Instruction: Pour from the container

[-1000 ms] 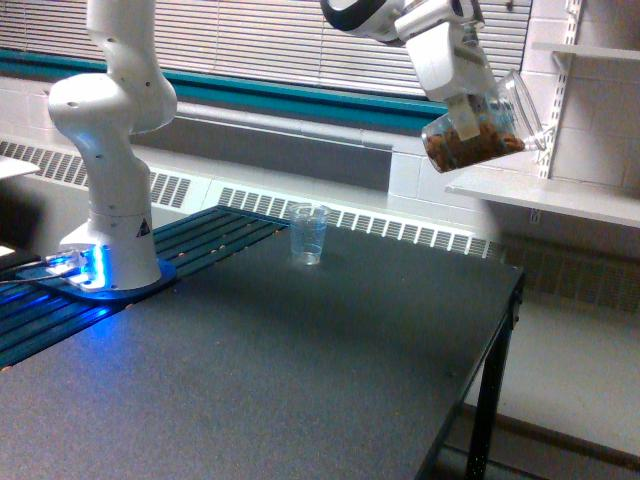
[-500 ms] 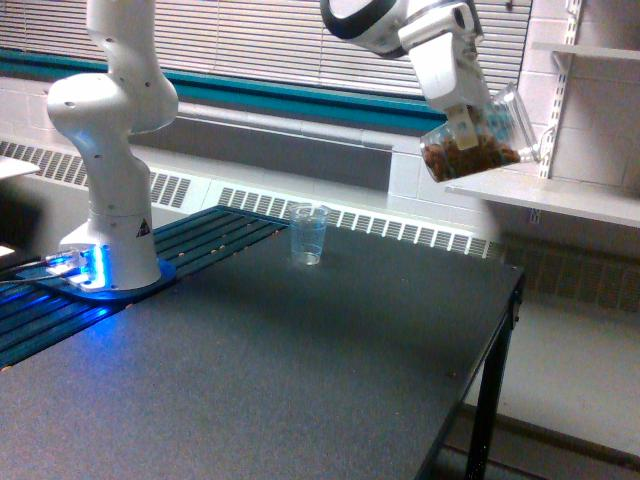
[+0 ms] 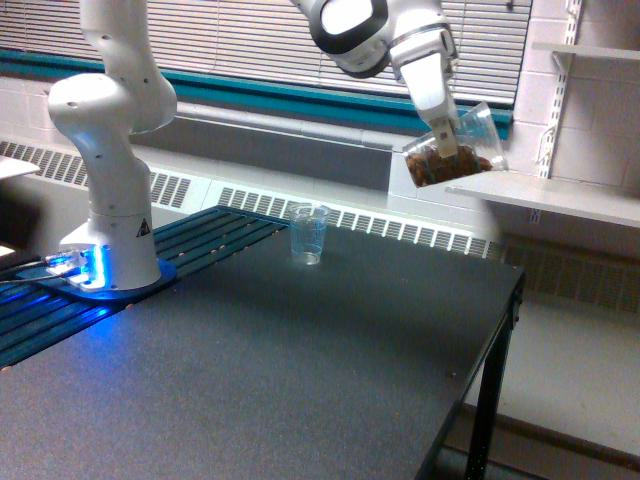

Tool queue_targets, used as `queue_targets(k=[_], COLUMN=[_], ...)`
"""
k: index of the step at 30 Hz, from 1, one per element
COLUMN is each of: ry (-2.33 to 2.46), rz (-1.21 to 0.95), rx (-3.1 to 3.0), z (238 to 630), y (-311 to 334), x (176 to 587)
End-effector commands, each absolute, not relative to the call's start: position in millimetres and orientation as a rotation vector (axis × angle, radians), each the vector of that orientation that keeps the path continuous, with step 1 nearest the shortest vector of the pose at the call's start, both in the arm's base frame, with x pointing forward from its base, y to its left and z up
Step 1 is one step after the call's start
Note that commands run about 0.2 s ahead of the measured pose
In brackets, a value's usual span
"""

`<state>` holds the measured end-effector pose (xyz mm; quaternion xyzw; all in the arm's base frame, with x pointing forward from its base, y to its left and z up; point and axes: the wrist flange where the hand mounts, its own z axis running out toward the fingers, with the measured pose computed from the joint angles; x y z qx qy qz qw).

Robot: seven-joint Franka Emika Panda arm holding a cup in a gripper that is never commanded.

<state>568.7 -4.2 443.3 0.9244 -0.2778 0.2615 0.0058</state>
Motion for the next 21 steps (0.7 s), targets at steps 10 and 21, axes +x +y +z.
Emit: queue_targets(k=[10, 21], ry=[-0.734, -0.584], rz=[0.84, 0.824], rx=[2.913, 2.929], z=[425.8, 410.0], y=[81.2, 139.8], x=[503.8, 441.7])
